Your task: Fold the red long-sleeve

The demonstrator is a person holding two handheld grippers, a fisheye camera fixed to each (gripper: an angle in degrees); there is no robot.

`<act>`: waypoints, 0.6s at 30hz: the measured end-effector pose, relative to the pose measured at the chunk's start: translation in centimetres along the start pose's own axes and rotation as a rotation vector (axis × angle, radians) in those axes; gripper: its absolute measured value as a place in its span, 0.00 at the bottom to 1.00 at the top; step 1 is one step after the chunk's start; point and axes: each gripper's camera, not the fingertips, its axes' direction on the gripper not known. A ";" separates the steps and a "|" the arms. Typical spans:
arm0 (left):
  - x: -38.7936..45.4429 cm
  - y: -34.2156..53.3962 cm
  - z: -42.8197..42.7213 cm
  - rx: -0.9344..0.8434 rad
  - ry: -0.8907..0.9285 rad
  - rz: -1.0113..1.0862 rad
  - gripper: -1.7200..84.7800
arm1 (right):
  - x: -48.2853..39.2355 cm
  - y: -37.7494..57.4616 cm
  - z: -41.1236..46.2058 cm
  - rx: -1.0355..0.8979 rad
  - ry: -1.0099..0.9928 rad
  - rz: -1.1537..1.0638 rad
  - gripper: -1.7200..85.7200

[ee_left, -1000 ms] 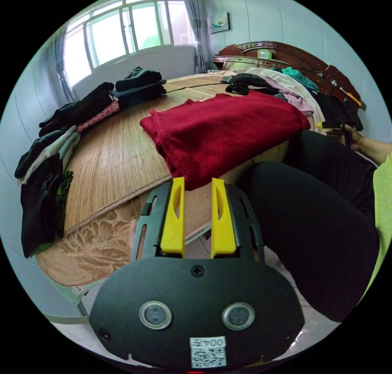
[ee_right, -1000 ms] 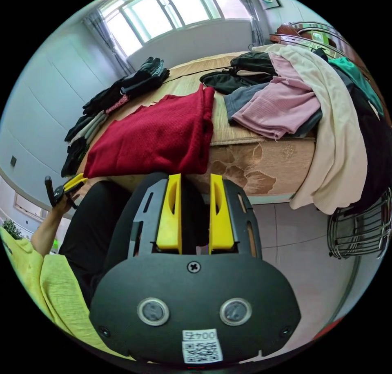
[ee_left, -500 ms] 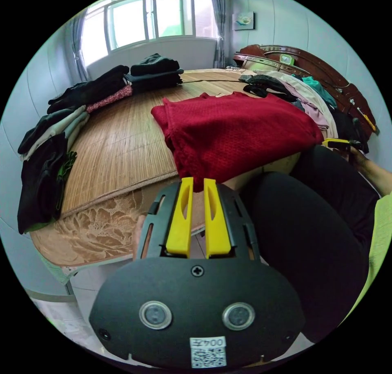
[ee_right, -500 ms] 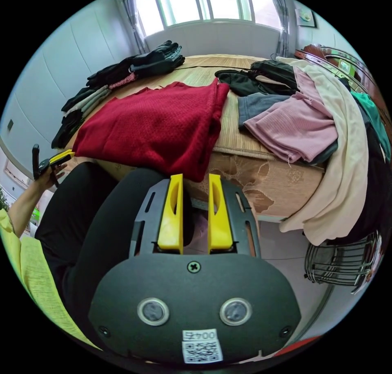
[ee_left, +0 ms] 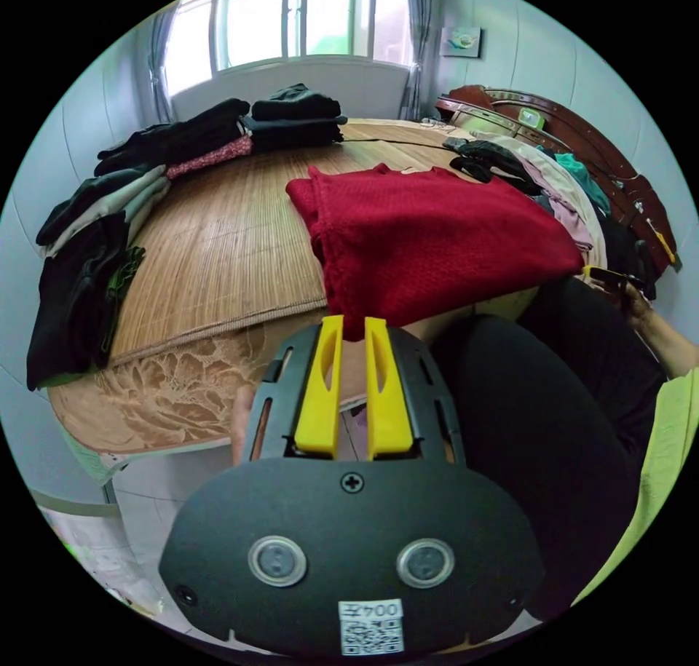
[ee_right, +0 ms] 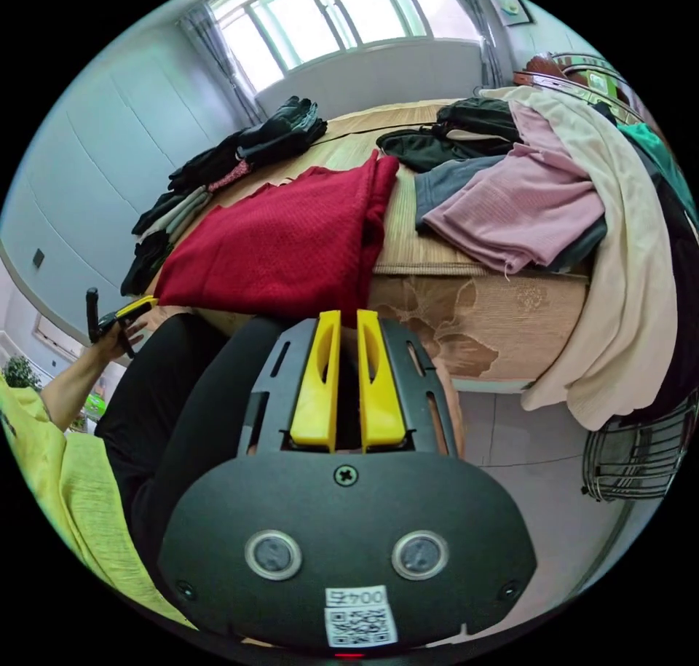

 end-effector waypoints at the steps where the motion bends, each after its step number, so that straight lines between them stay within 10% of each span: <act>1: -0.5 0.4 -0.4 0.014 0.005 -0.019 0.11 | 0.3 0.1 -0.2 -0.002 -0.002 0.010 0.09; 8: -1.8 3.4 -2.6 0.139 0.009 -0.119 0.15 | 3.4 0.2 -2.1 0.073 -0.172 0.180 0.16; 18: 8.8 -6.5 6.7 0.160 -0.029 0.121 0.14 | -1.7 -10.7 -0.1 0.068 0.072 -0.127 0.11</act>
